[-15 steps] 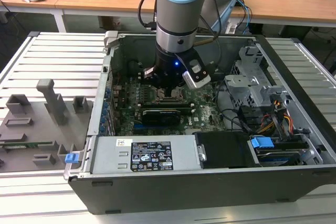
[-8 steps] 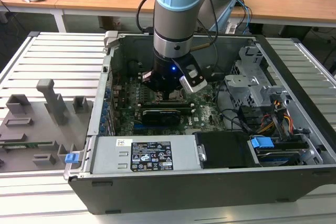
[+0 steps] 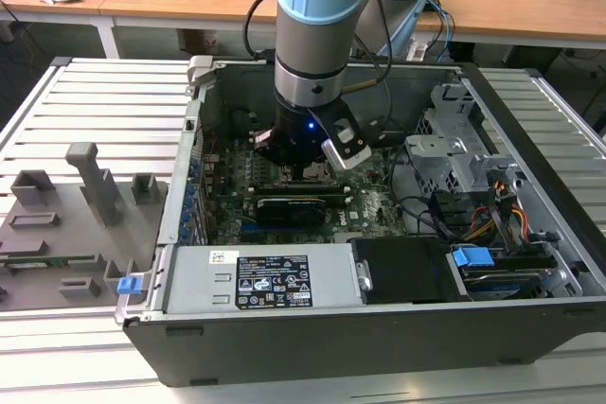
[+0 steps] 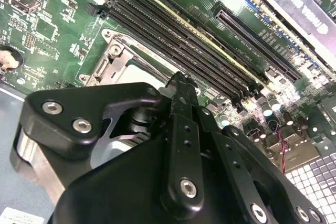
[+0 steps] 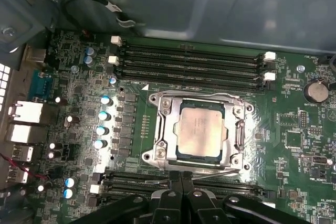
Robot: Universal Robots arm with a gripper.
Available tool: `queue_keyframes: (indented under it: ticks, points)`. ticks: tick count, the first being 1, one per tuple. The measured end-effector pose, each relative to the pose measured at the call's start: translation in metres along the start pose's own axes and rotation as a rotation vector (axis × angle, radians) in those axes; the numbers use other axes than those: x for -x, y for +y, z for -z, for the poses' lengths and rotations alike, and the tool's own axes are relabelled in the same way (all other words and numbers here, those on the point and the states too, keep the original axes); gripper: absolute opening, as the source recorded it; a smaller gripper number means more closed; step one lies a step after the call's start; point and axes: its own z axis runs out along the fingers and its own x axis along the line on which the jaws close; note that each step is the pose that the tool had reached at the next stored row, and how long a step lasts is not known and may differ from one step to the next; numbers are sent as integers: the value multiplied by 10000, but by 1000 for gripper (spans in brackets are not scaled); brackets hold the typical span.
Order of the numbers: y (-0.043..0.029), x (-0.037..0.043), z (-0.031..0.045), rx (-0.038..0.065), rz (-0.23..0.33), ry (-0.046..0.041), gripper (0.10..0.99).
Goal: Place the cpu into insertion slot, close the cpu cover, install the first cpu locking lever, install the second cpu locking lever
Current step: 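Install the second cpu locking lever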
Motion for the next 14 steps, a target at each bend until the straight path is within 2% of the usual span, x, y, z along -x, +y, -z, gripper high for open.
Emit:
queue_keyframes:
  ticks: [6, 10, 14]
  points:
    - [-32, -32, 3, 204, -1, -19, 106]
    - [-41, -104, -7, 230, 0, -24, 106]
    - [-50, -134, -66, 228, -3, -22, 106]
